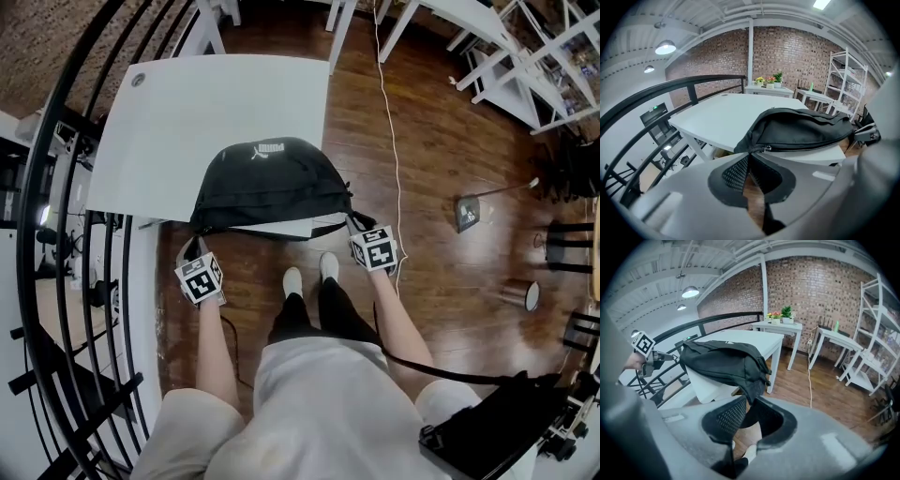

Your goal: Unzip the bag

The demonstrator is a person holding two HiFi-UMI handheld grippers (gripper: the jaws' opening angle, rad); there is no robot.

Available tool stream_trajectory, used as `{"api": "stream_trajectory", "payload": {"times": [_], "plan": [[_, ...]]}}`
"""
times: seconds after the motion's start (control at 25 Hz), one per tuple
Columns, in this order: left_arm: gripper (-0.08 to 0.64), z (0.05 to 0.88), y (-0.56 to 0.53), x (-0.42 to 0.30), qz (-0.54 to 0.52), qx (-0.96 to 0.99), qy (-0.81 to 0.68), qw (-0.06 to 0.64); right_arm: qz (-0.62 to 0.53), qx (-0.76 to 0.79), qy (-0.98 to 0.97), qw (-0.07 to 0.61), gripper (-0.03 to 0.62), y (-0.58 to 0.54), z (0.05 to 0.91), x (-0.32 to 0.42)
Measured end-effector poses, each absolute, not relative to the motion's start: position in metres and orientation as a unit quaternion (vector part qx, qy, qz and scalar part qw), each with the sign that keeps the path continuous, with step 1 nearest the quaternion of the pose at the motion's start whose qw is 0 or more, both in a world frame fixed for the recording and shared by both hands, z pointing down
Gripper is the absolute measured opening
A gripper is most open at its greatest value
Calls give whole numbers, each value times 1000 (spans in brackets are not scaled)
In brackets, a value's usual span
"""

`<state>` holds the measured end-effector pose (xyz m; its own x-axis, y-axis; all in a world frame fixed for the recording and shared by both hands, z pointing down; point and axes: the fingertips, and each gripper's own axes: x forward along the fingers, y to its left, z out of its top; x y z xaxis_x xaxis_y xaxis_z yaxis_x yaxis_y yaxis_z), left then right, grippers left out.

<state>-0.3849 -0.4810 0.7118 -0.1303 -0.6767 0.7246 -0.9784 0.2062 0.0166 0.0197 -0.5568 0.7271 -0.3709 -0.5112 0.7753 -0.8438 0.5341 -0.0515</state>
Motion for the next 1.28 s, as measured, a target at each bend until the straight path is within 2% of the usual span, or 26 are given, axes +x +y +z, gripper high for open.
{"api": "stream_trajectory", "payload": {"times": [0.24,0.36,0.48,0.68,0.88,1.12,1.28], "plan": [[34,707,-431,-356,240,598,-694,323,208,441,-815,314,43,-517,689,18],[17,694,-410,-335,219,609,-695,314,188,435,-842,259,-8,-498,658,10],[17,663,-391,-308,184,633,-693,293,135,429,-870,201,-8,-471,611,2],[17,569,-349,-235,110,692,-683,209,80,420,-897,110,-8,-391,531,21],[17,463,-281,-150,51,741,-661,105,61,412,-908,52,-8,-304,469,53],[17,389,-213,-88,39,769,-638,25,54,398,-915,35,-8,-234,419,63],[17,373,-193,-81,23,777,-629,11,27,405,-914,27,-9,-213,394,57]]}}
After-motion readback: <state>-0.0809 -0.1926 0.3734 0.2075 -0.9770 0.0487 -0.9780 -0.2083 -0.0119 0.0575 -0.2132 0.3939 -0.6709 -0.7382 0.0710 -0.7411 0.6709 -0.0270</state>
